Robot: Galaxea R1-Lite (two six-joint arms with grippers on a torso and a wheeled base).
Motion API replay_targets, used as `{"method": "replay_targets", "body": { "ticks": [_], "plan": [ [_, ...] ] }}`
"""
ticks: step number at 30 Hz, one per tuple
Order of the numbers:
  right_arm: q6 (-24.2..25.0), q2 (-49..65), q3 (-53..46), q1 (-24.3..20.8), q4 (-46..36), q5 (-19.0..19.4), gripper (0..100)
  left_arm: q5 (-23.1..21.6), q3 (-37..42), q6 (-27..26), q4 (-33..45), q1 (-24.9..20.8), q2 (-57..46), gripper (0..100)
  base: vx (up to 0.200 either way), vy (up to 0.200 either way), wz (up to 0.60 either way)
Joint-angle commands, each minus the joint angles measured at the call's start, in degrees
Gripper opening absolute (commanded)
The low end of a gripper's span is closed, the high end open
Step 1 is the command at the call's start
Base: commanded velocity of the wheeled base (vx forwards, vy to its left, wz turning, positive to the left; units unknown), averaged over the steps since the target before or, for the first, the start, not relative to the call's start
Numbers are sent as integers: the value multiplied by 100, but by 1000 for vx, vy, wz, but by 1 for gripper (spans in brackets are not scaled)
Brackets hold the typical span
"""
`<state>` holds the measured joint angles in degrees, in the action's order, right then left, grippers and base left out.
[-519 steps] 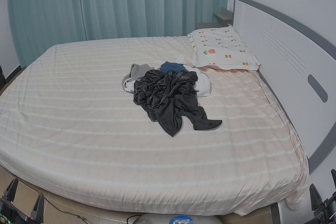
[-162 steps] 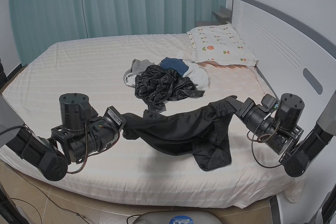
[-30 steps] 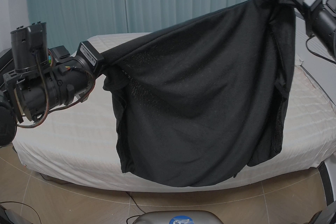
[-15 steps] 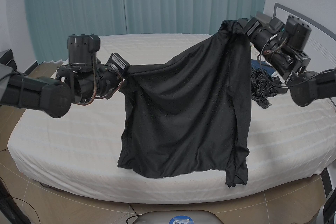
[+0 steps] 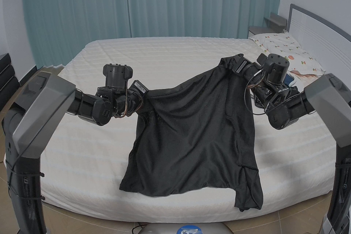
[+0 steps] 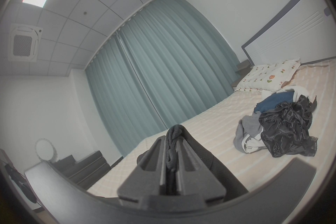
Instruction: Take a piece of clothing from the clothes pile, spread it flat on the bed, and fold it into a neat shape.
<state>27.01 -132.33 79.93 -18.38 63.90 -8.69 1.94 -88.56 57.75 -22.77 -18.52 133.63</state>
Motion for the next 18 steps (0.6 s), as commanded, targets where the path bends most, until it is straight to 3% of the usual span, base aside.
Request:
{"method": "replay_targets", "body": {
  "ticks": [1, 4, 5, 8, 13, 18],
  "plan": [
    [-56, -812, 427, 54, 26, -265, 0, 17, -478, 0, -17, 50, 708, 0, 0, 0, 0],
    [-65, -1041, 673, 81, -89, -335, 0, 70, -776, 0, -43, 50, 945, 0, 0, 0, 0],
    [-65, -1041, 673, 81, -89, -335, 100, 70, -776, 0, -43, 50, 945, 100, 0, 0, 0],
    [-109, -1357, 963, 151, -343, -247, 100, 351, -1567, 193, 10, 50, 1411, 100, 0, 0, 0],
    [-126, -1981, 1842, 344, -537, -370, 100, 694, -2086, 193, 256, 50, 1807, 100, 0, 0, 0],
    [-161, -2086, 1657, 494, -994, -678, 100, 1063, -2543, 114, 625, 147, 2123, 100, 0, 0, 0]
  ]
}}
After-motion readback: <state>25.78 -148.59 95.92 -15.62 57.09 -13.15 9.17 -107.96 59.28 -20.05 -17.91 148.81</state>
